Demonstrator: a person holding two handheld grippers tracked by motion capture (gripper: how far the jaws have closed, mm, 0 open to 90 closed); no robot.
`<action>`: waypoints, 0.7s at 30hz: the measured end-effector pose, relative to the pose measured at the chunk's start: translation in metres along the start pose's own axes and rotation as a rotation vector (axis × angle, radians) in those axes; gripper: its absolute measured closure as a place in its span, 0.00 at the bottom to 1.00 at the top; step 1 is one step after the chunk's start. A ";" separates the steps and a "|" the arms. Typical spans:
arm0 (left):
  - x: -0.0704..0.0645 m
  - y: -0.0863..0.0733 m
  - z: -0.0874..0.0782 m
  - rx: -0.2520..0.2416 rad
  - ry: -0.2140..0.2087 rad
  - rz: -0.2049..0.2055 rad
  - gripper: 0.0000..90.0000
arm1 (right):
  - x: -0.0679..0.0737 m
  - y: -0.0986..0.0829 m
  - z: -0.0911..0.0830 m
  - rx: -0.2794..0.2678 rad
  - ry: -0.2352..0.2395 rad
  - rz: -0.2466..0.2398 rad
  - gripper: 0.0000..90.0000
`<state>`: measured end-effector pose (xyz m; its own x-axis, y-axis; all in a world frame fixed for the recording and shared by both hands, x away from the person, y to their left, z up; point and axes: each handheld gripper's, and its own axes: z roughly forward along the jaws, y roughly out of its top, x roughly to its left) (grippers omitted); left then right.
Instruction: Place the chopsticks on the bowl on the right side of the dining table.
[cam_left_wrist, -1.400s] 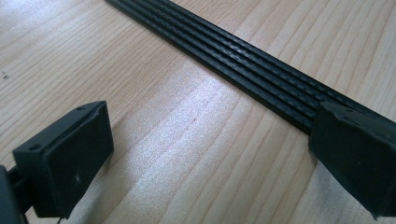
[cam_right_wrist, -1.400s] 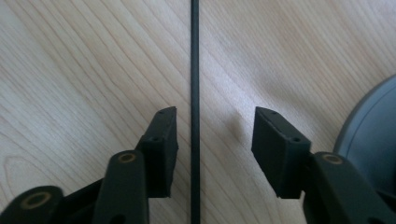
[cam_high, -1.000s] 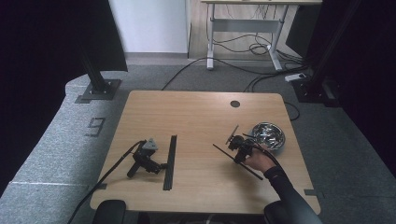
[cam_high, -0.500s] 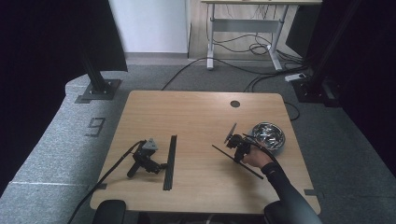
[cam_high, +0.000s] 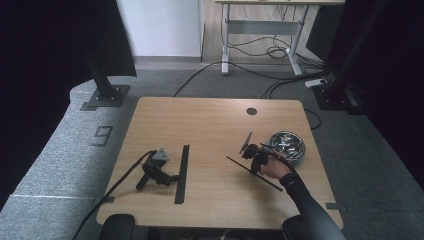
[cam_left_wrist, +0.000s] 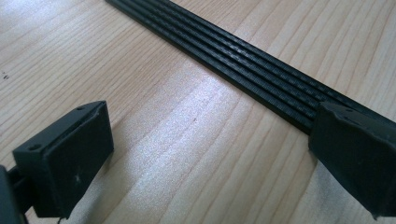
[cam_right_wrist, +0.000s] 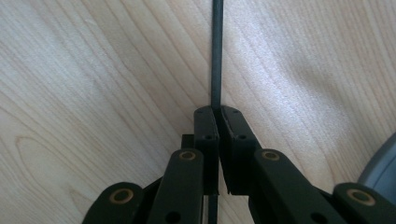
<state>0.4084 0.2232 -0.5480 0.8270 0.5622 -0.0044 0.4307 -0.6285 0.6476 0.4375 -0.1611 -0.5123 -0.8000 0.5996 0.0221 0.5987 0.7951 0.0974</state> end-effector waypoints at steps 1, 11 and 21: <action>0.000 0.000 0.000 -0.001 0.000 0.000 0.00 | 0.000 0.000 0.000 -0.001 0.003 -0.001 0.95; 0.000 0.000 0.000 0.000 0.000 0.000 0.00 | 0.001 -0.003 -0.013 -0.032 0.006 0.004 0.95; 0.000 0.000 0.000 0.000 0.000 0.000 0.00 | -0.005 -0.010 -0.036 -0.068 -0.003 0.025 0.95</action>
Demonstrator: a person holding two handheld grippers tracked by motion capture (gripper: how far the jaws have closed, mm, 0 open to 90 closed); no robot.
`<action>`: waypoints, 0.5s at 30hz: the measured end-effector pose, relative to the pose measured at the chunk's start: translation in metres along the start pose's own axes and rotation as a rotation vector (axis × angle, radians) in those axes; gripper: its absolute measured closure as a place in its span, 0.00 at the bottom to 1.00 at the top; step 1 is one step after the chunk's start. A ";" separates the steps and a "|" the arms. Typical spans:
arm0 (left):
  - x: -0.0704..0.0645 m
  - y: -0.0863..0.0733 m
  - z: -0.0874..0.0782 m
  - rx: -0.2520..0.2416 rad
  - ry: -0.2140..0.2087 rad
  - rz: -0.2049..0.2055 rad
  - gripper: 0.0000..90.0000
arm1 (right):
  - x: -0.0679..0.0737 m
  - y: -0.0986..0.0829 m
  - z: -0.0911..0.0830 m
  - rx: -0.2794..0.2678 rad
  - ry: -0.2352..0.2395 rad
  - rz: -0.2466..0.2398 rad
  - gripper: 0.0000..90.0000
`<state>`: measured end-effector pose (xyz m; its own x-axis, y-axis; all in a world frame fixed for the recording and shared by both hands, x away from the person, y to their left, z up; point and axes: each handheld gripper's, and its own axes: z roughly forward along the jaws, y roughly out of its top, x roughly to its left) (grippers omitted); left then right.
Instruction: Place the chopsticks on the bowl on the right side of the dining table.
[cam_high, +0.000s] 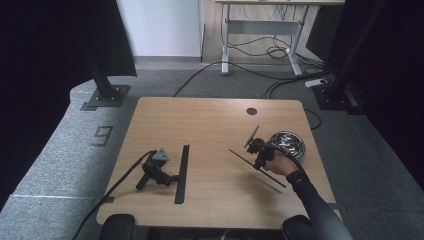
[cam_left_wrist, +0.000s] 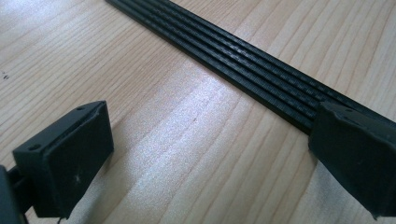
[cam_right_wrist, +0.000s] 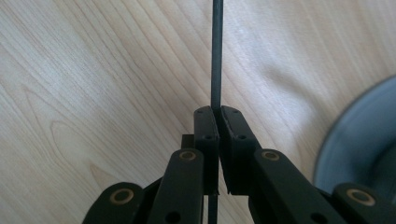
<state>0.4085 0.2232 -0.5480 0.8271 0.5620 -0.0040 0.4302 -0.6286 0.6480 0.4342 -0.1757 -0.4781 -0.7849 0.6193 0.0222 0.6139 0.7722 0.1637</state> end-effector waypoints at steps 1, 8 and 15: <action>0.000 0.000 0.000 0.000 0.000 0.001 0.00 | -0.001 -0.001 -0.003 -0.001 -0.003 0.004 0.95; 0.000 0.000 0.000 0.000 0.000 0.001 0.00 | -0.007 -0.004 -0.023 -0.018 -0.024 0.016 0.95; 0.000 0.000 0.000 0.001 0.000 0.000 0.00 | -0.014 -0.006 -0.045 -0.030 -0.053 0.036 0.95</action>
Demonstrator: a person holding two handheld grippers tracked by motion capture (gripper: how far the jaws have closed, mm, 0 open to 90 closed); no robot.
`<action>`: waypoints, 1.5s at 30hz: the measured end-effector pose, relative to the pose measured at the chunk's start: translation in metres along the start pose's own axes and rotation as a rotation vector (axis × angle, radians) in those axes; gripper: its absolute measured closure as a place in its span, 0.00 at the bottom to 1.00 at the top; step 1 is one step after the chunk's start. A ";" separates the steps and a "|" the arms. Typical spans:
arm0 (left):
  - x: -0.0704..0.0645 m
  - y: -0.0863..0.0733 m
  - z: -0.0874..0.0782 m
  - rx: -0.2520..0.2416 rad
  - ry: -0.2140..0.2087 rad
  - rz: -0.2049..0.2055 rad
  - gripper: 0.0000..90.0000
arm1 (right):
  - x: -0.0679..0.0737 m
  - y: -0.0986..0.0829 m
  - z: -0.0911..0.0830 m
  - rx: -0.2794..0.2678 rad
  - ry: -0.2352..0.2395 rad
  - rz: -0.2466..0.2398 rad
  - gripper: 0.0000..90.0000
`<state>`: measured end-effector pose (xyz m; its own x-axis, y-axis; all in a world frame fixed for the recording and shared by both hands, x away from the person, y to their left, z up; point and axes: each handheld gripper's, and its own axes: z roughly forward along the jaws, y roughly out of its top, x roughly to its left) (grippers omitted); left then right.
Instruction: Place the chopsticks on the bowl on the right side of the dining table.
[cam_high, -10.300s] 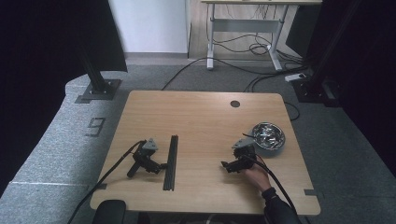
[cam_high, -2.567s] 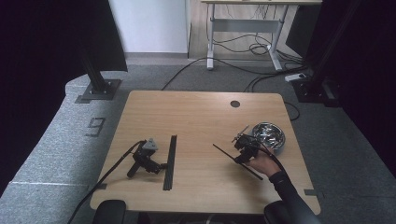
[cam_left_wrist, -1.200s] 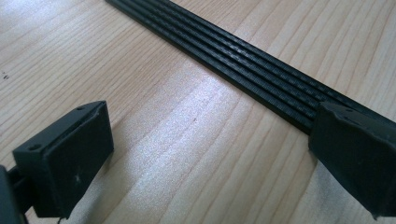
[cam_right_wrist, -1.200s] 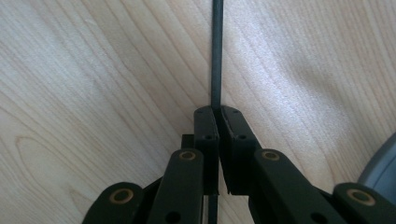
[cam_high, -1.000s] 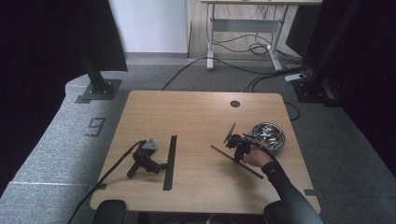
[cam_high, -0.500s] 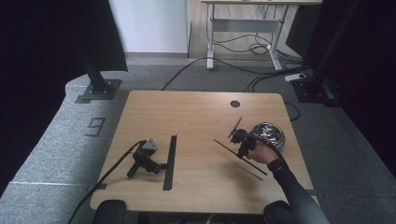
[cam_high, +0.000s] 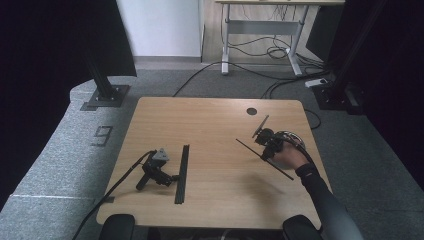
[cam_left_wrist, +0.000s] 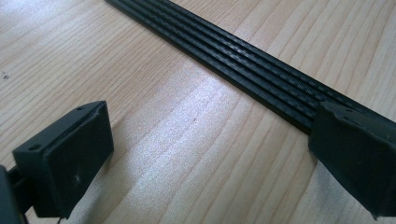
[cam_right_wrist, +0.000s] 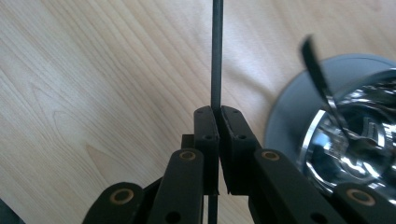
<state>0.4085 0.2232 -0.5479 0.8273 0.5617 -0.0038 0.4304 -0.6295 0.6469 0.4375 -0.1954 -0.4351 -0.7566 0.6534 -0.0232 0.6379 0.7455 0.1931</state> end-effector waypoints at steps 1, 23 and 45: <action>0.000 0.000 0.000 0.000 0.000 0.000 0.00 | -0.002 0.000 -0.003 -0.003 -0.005 0.000 0.95; 0.000 0.000 0.000 0.000 0.001 0.001 0.00 | -0.046 -0.005 -0.014 -0.003 -0.085 0.105 0.95; 0.000 0.000 0.000 -0.001 0.000 -0.001 0.00 | -0.067 -0.015 0.019 0.020 -0.064 0.175 0.95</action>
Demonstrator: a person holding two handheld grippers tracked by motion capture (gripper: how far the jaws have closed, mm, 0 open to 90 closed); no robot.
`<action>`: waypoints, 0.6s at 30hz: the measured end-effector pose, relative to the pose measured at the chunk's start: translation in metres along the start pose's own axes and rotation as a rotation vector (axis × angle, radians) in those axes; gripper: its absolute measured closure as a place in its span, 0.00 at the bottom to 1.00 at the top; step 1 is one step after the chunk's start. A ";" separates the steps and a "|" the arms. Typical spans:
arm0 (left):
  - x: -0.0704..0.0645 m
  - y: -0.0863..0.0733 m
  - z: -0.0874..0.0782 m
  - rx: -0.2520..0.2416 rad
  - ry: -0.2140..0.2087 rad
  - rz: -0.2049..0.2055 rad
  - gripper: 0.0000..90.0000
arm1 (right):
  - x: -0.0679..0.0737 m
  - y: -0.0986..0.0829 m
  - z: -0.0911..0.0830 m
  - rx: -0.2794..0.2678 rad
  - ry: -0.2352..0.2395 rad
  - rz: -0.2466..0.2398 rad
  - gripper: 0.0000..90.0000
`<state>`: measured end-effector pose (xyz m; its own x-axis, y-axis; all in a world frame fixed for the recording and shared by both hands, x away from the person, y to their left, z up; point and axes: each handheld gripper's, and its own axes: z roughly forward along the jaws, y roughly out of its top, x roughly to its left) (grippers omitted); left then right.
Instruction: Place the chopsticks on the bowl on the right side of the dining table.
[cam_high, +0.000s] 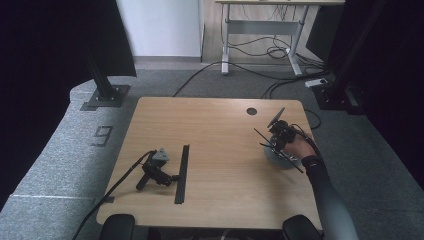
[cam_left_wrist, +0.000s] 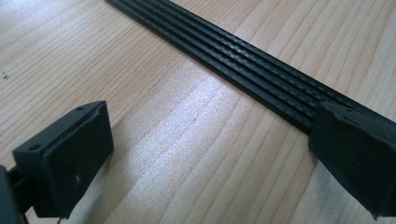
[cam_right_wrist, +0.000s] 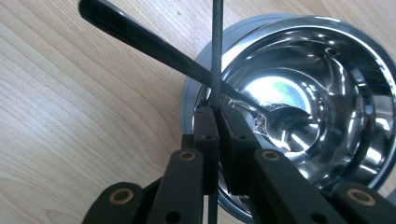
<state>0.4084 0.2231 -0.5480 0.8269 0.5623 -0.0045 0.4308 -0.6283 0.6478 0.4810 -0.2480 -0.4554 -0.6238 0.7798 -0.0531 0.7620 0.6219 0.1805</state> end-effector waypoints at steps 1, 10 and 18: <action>0.000 0.000 0.000 0.000 0.000 0.000 0.00 | 0.000 0.000 0.001 0.001 0.002 0.000 0.95; 0.000 0.000 0.000 0.000 0.000 0.000 0.00 | -0.004 -0.004 0.008 -0.009 0.015 0.021 0.95; 0.000 0.000 0.000 0.000 0.000 0.000 0.00 | -0.011 -0.010 0.001 -0.077 0.016 0.058 0.79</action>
<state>0.4084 0.2231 -0.5480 0.8270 0.5622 -0.0045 0.4308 -0.6284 0.6477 0.4802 -0.2628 -0.4575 -0.5823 0.8126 -0.0249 0.7816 0.5680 0.2580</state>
